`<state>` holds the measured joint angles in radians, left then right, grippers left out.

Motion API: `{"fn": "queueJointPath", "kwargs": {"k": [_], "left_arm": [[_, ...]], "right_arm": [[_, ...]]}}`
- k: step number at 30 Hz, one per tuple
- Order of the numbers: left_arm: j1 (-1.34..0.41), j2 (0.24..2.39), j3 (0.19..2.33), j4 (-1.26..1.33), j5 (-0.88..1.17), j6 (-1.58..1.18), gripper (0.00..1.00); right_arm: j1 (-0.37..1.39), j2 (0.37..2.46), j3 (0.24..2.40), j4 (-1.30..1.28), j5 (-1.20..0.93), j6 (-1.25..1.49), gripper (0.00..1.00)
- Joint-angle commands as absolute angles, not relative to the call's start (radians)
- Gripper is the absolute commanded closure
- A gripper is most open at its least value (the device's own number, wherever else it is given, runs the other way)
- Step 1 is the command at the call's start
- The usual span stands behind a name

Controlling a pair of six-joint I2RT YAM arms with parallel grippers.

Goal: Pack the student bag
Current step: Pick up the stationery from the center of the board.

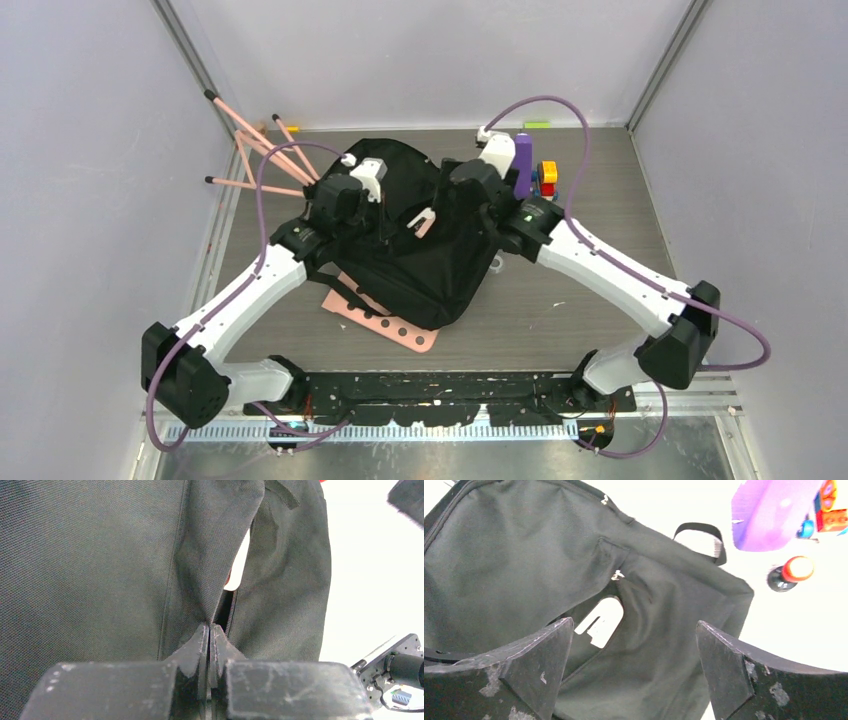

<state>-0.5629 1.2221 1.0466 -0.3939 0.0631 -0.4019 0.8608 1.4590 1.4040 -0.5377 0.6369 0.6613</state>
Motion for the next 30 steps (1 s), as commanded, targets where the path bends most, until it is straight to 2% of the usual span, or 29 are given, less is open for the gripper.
{"fn": "queueJointPath", "kwargs": {"k": [1,4,9,15,20,25,29,30], "left_arm": [[-0.561,1.238,1.14,-0.498,0.105,-0.321,1.0],[-0.56,1.254,1.166,-0.526,0.117,-0.287,1.0],[-0.558,1.265,1.183,-0.532,0.115,-0.218,1.0],[-0.557,1.249,1.136,-0.479,0.126,-0.149,1.0],[-0.555,1.229,1.113,-0.465,0.123,-0.137,1.0],[-0.555,1.209,1.092,-0.445,0.13,-0.133,1.0],[-0.555,1.205,1.085,-0.44,0.121,-0.125,1.0],[-0.554,1.205,1.083,-0.439,0.12,-0.123,1.0]], "right_arm": [[0.71,1.396,1.439,-0.663,0.491,0.555,0.01],[0.579,1.387,1.395,-0.663,0.355,0.508,0.0],[0.361,1.447,1.308,-0.602,0.28,0.435,0.0],[0.258,1.61,1.325,-0.52,0.199,0.382,0.02],[0.243,1.768,1.393,-0.51,0.257,0.358,0.08],[0.232,1.853,1.416,-0.508,0.302,0.371,0.2],[0.229,1.867,1.391,-0.47,0.298,0.378,0.33],[0.228,1.869,1.388,-0.466,0.286,0.378,0.39]]}}
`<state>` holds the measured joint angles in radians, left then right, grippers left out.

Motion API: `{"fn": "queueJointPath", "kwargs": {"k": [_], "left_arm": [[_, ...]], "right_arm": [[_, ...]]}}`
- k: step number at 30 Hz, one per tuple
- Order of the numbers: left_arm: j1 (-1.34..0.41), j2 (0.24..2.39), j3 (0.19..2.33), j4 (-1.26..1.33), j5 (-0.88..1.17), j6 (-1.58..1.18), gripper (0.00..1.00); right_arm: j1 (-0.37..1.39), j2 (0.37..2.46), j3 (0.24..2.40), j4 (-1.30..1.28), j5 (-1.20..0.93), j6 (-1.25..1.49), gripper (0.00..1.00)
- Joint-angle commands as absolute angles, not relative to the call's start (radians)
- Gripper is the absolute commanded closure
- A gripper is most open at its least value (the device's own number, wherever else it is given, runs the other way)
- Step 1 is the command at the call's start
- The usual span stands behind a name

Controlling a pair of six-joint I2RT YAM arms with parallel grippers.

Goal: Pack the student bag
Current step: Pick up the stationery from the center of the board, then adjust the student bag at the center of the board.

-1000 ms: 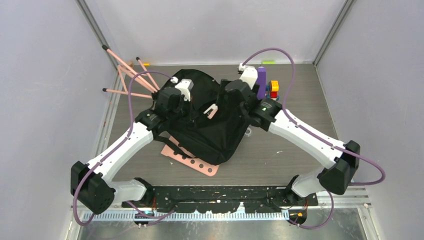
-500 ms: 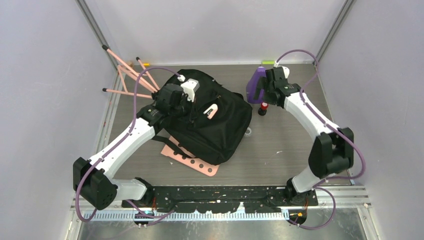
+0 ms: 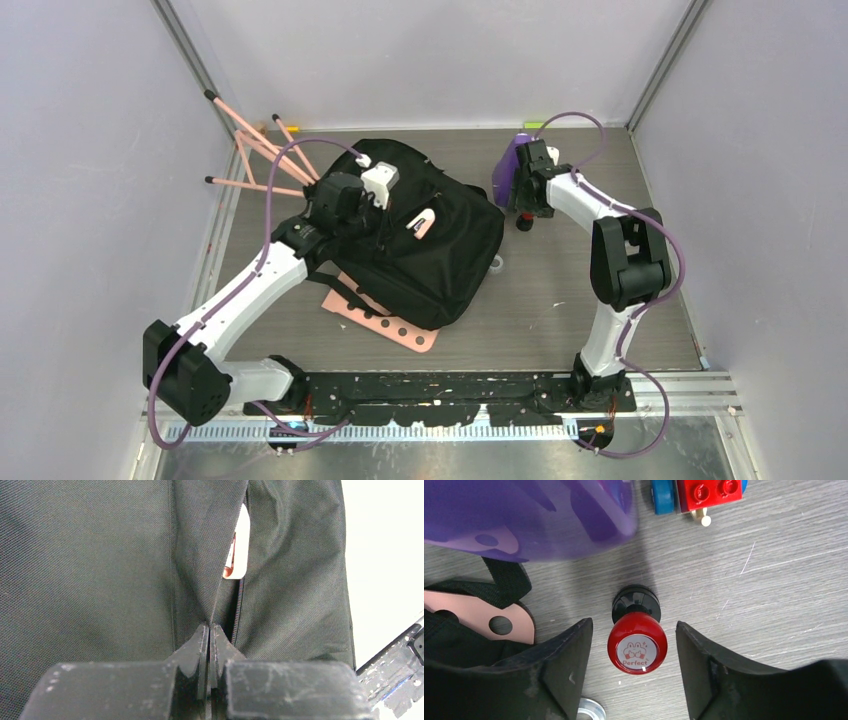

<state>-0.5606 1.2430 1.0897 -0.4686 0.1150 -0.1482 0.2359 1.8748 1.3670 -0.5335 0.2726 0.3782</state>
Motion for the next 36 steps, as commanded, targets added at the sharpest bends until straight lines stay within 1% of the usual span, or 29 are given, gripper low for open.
{"fn": "queueJointPath", "kwargs": {"k": [1,2,4,6,8,9,11,13,16,19,23,24,27,31,36], "left_arm": [[-0.555,1.206,1.083,-0.439,0.119,-0.121,1.0],[-0.554,1.206,1.08,-0.439,0.116,-0.12,1.0],[-0.554,1.207,1.078,-0.439,0.112,-0.118,1.0],[-0.554,1.21,1.075,-0.439,0.113,-0.118,1.0],[-0.554,1.211,1.078,-0.44,0.112,-0.118,1.0],[-0.554,1.208,1.077,-0.44,0.113,-0.118,1.0],[-0.554,1.203,1.075,-0.44,0.113,-0.118,1.0],[-0.554,1.192,1.071,-0.438,0.116,-0.121,1.0],[-0.554,1.182,1.066,-0.43,0.13,-0.129,1.0],[-0.554,1.182,1.069,-0.425,0.152,-0.145,1.0],[-0.554,1.193,1.08,-0.437,0.162,-0.167,1.0],[-0.554,1.195,1.082,-0.442,0.157,-0.167,1.0],[-0.554,1.204,1.089,-0.456,0.14,-0.166,1.0],[-0.554,1.222,1.1,-0.477,0.136,-0.167,1.0],[-0.554,1.23,1.102,-0.477,0.136,-0.166,1.0]], "right_arm": [[0.224,1.873,1.386,-0.464,0.277,0.38,0.42],[0.223,1.874,1.387,-0.468,0.258,0.389,0.5],[0.221,1.868,1.383,-0.472,0.241,0.398,0.57],[0.22,1.861,1.371,-0.466,0.235,0.401,0.61],[0.218,1.861,1.365,-0.468,0.231,0.398,0.72],[0.218,1.857,1.366,-0.48,0.23,0.396,0.84],[0.218,1.83,1.365,-0.509,0.238,0.394,0.95],[0.218,1.775,1.367,-0.551,0.264,0.391,0.99],[0.218,1.629,1.361,-0.604,0.275,0.385,0.99],[0.225,1.509,1.367,-0.653,0.215,0.368,0.99],[0.282,1.383,1.41,-0.72,0.141,0.354,0.99],[0.319,1.352,1.426,-0.733,0.135,0.349,0.99],[0.416,1.305,1.45,-0.737,0.097,0.354,0.99],[0.533,1.277,1.444,-0.674,0.039,0.399,0.99],[0.65,1.326,1.424,-0.564,0.035,0.434,0.99]]}}
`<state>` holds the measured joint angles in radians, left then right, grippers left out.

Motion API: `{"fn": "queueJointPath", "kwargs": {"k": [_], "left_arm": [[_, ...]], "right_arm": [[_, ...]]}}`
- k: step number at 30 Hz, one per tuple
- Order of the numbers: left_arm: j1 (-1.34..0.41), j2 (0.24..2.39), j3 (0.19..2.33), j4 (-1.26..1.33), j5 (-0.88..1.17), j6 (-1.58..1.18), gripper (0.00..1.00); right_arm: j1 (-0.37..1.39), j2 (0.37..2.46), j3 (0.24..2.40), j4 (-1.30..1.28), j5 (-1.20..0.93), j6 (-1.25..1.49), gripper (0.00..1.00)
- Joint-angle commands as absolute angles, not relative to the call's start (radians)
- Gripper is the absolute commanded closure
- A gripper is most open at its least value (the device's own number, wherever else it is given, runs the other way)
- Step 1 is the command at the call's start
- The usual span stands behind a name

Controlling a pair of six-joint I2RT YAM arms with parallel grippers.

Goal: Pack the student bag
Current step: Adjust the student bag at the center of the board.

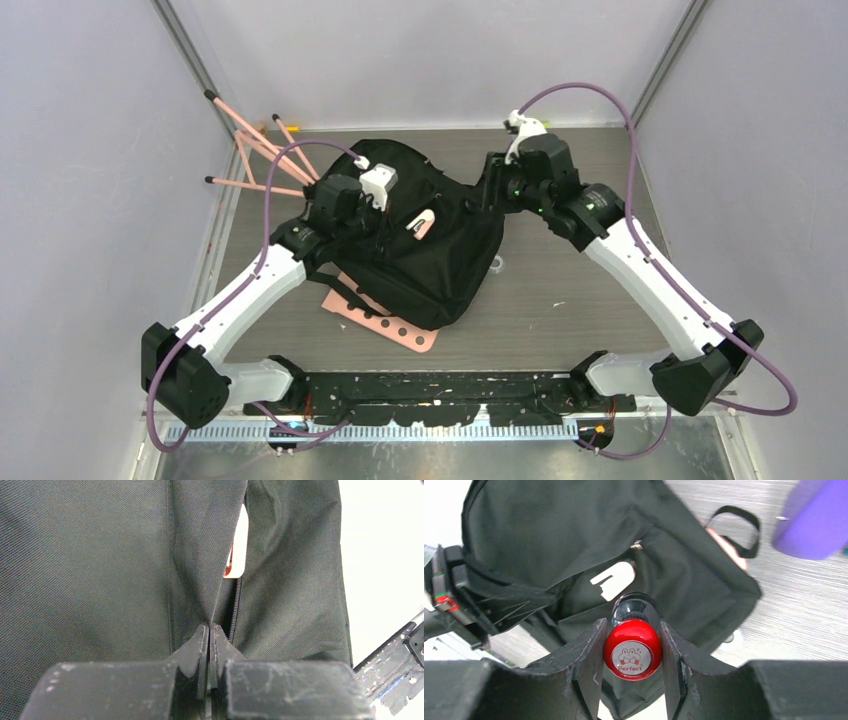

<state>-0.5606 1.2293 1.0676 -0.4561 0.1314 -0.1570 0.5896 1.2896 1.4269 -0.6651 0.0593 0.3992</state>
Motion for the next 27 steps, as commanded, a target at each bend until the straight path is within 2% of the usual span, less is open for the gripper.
{"fn": "queueJointPath", "kwargs": {"k": [1,10,19,23,27], "left_arm": [[-0.554,1.23,1.101,-0.477,0.137,-0.166,1.0],[-0.554,1.229,1.1,-0.473,0.137,-0.161,1.0],[-0.554,1.221,1.098,-0.47,0.135,-0.152,1.0],[-0.554,1.22,1.099,-0.469,0.134,-0.149,1.0],[-0.554,1.221,1.098,-0.469,0.139,-0.15,1.0]], "right_arm": [[0.681,1.354,1.429,-0.564,0.063,0.434,0.99],[0.789,1.529,1.465,-0.592,0.19,0.351,0.99],[0.855,1.674,1.592,-0.729,0.326,0.338,0.99],[0.859,1.69,1.56,-0.635,0.287,0.385,0.99],[0.883,1.646,1.443,-0.378,0.293,0.382,0.99]]}}
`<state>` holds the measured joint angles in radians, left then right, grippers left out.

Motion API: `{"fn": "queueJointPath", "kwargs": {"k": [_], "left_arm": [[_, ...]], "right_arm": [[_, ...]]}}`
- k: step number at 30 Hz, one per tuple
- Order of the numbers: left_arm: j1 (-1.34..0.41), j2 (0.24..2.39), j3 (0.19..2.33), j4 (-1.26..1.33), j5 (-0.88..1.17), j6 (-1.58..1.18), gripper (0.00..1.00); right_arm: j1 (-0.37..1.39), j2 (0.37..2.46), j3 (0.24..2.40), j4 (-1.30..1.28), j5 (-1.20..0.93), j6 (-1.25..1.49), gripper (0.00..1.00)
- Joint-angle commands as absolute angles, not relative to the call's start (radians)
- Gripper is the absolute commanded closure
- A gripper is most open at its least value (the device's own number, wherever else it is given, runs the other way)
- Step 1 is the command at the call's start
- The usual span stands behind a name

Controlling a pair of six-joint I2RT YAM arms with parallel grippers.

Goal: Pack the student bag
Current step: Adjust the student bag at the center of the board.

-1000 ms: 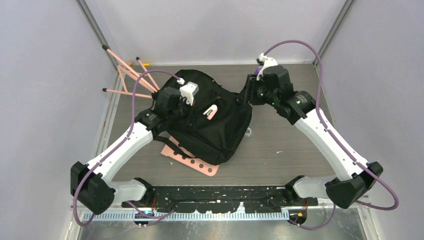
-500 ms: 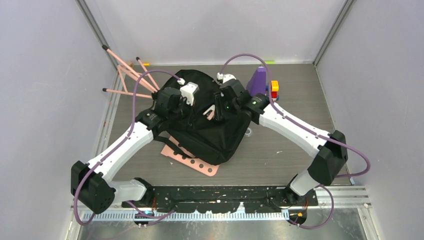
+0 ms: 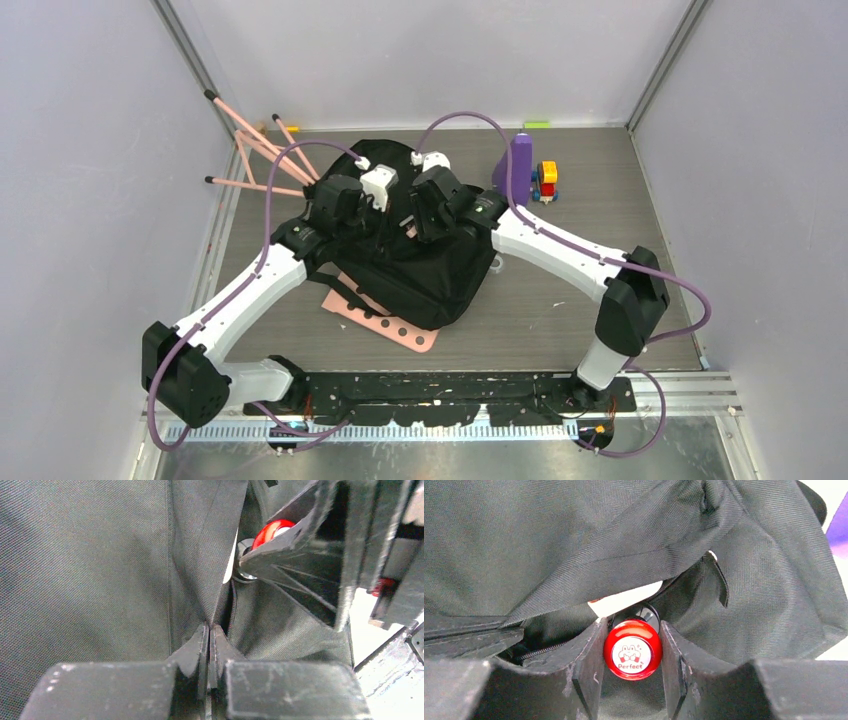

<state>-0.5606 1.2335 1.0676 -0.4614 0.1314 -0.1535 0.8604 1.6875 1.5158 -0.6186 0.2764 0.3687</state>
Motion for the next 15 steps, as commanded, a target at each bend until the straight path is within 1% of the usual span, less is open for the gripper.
{"fn": "queueJointPath", "kwargs": {"k": [1,6,15], "left_arm": [[-0.554,1.222,1.099,-0.469,0.141,-0.15,1.0],[-0.554,1.223,1.1,-0.467,0.15,-0.153,1.0],[-0.554,1.226,1.1,-0.466,0.152,-0.153,1.0]], "right_arm": [[0.889,1.639,1.406,-0.295,0.319,0.371,0.99],[0.91,1.609,1.28,-0.035,0.444,0.266,0.99],[0.916,1.549,1.069,0.363,0.489,0.168,0.99]]}}
